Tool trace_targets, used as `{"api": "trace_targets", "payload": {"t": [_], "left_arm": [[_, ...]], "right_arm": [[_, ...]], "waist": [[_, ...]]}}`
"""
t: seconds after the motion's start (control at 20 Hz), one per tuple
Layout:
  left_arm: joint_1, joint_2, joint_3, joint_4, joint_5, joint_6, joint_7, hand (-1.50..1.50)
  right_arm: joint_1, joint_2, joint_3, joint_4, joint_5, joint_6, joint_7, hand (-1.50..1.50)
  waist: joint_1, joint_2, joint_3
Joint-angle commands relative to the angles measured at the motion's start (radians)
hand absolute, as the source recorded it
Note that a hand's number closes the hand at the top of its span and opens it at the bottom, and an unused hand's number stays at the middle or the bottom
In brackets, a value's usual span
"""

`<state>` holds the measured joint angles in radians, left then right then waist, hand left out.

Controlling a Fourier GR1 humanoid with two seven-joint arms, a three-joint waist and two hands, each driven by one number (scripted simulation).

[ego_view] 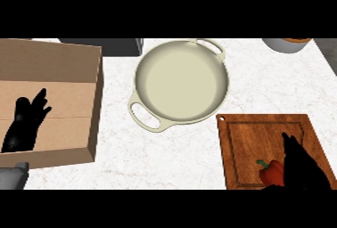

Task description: Pick the bell pepper from the cutting board and place it in the pot

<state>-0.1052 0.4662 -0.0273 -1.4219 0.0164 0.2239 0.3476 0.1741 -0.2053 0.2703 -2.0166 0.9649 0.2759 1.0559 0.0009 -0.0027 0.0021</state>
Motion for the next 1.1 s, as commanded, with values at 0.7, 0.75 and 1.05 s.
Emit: {"api": "trace_targets", "payload": {"t": [0.7,0.75,1.05], "left_arm": [[0.022,-0.069,0.071,0.016,-0.088,-0.073,0.008,0.0],[0.037,-0.1,0.049,-0.053,-0.094,-0.064,0.056,0.0],[-0.03,-0.087,0.11,0.036,-0.118,-0.101,0.018,0.0]], "right_arm": [[-0.049,0.083,-0.12,0.266,0.034,-0.043,-0.094,-1.5],[-0.045,0.11,-0.097,0.243,0.052,-0.045,-0.063,-1.5],[0.011,0.087,-0.072,0.233,0.091,-0.11,-0.166,1.5]], "waist": [[0.0,0.003,-0.002],[0.0,0.002,-0.002],[-0.005,0.003,-0.002]]}}
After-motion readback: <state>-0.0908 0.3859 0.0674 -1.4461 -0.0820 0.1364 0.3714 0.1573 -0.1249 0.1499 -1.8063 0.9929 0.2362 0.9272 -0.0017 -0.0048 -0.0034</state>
